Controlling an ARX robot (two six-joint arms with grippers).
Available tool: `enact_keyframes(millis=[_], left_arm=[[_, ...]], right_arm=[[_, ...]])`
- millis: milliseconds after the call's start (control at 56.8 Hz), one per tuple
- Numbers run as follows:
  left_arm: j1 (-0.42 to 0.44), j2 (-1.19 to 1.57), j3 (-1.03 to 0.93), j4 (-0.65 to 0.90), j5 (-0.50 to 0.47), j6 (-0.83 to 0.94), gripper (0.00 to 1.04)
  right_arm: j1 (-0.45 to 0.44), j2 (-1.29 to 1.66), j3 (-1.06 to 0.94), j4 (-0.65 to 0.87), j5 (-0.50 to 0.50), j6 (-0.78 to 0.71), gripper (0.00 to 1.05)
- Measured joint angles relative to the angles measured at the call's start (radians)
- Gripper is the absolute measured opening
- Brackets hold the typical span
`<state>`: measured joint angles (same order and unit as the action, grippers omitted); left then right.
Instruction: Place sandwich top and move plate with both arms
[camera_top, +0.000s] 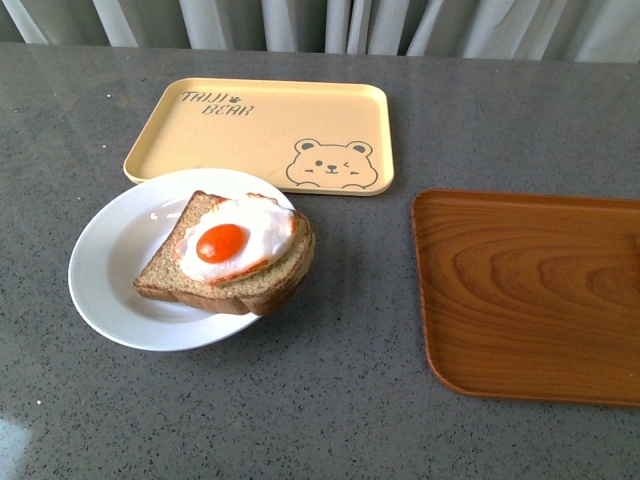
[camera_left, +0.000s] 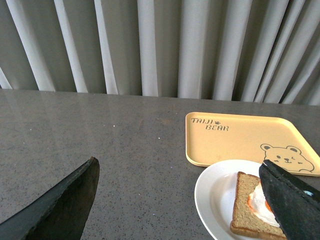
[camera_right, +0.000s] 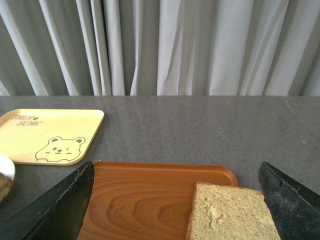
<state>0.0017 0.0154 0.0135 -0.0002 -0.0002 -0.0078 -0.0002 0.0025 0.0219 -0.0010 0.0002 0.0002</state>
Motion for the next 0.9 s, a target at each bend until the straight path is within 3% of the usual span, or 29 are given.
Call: enact_keyframes(millis=[687, 722, 793, 898], left_arm=[[0.0, 0.0, 0.0, 0.0, 0.0, 0.0, 0.96], [0.0, 0.0, 0.0, 0.0, 0.0, 0.0, 0.96], [0.0, 0.0, 0.0, 0.0, 0.001, 0.0, 0.96], [0.0, 0.0, 0.0, 0.0, 0.0, 0.0, 0.96]], right_arm=[[0.0, 0.0, 0.0, 0.0, -0.002, 0.0, 0.96], [-0.023, 0.029, 0.018, -0.051, -0.081, -0.016, 0.96], [-0.14, 0.203, 0.113, -0.249, -0.353, -0.05, 0.96], [-0.322, 0.474, 0.2, -0.225, -0.611, -0.106, 0.96]])
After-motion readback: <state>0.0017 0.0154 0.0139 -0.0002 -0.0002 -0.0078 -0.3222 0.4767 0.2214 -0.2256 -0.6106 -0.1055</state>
